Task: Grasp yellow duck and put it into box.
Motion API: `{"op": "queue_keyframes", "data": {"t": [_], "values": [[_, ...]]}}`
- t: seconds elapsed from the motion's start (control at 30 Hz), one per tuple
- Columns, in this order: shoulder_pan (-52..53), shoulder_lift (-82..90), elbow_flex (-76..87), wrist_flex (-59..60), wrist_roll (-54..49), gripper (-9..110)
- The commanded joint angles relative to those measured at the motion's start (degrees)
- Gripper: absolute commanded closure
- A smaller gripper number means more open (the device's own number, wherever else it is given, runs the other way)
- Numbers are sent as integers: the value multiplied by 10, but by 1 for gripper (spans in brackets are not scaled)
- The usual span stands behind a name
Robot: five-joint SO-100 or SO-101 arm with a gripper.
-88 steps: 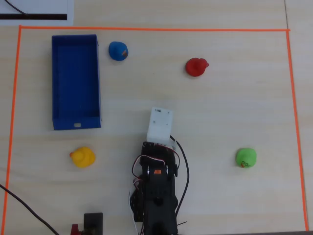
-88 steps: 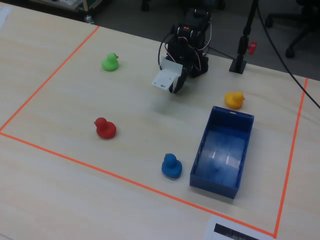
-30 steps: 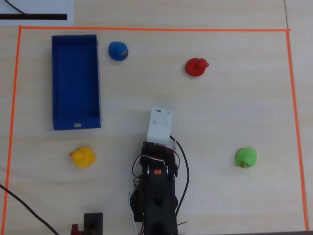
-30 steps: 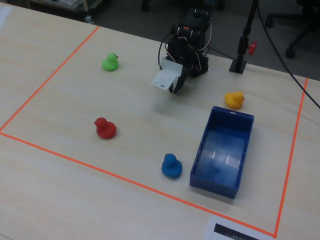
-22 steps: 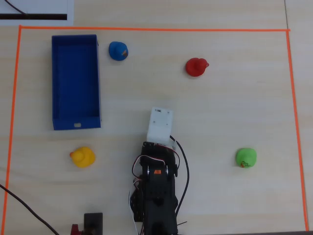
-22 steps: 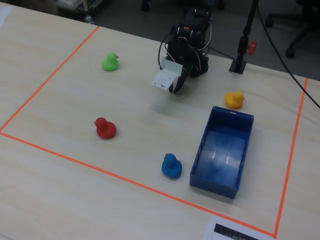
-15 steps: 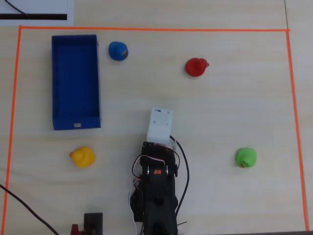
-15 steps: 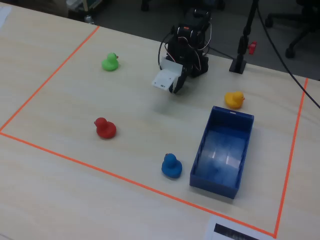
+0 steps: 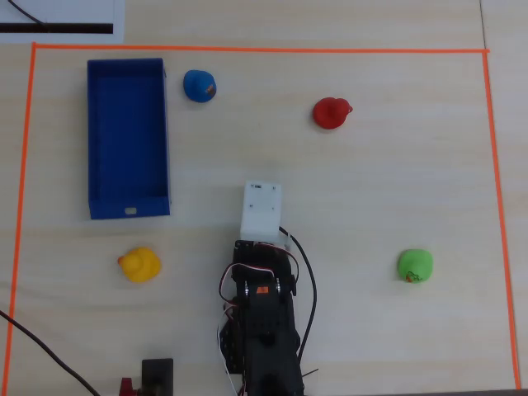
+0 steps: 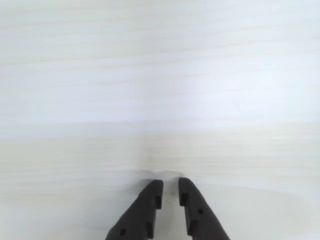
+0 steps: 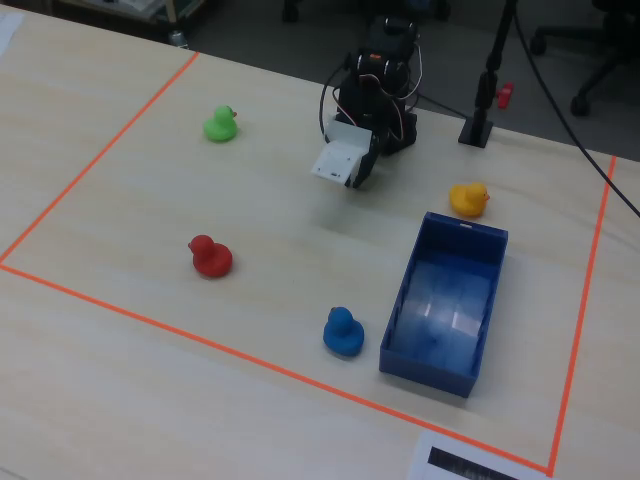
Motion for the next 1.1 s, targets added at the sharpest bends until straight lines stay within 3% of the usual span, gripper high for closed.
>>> {"op": "queue_keyframes", "data": {"t": [0.0,0.2,0.37,0.43,0.57,0.67,0.9,1.07], "values": [[-20,0,-4,11,2,101],[-9,-85,-54,-15,13,101],[41,-303,-290,49,30,101],[47,-355,-393,101,-9,101],[32,-396,-511,86,90,101],[26,-405,-548,70,138,95],[-74,-431,-601,197,157,82],[-191,-446,-592,221,231,78]]}}
